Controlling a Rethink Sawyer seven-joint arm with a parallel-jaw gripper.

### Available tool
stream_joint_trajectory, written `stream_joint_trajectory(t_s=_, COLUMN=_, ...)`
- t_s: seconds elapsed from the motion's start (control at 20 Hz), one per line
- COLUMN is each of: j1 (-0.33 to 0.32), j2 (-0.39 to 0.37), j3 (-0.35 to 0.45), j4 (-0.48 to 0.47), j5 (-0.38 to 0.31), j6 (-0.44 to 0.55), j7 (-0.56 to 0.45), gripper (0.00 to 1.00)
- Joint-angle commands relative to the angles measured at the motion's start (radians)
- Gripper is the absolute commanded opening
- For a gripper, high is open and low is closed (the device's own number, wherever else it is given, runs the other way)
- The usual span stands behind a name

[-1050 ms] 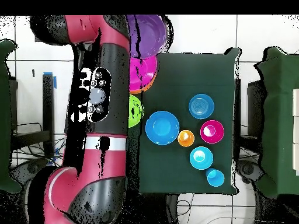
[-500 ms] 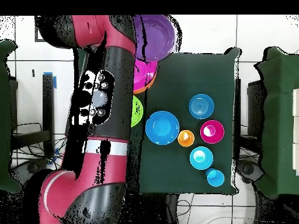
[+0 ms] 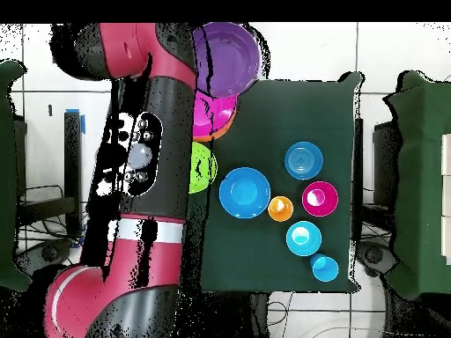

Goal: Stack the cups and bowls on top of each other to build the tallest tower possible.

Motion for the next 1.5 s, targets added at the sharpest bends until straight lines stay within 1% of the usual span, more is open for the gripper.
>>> stream_joint_trajectory(t_s=0.05, j1=0.026, j2=-0.031, j3=0.133, j4=0.117, j5=-0.083, j6=-0.026, j7=-0.242, gripper=0.0)
stream_joint_trajectory(t_s=0.2, j1=0.03, j2=-0.03, j3=0.134, j4=0.117, j5=-0.085, j6=-0.024, j7=-0.228, gripper=0.0)
stream_joint_trajectory(t_s=0.5, j1=0.036, j2=-0.035, j3=0.152, j4=0.142, j5=-0.086, j6=-0.052, j7=-0.204, gripper=0.0)
stream_joint_trajectory(t_s=1.2, j1=0.03, j2=-0.066, j3=0.202, j4=0.205, j5=-0.114, j6=-0.117, j7=-0.211, gripper=0.0)
stream_joint_trajectory(t_s=1.5, j1=0.032, j2=-0.067, j3=0.203, j4=0.212, j5=-0.123, j6=-0.131, j7=-0.204, gripper=0.0)
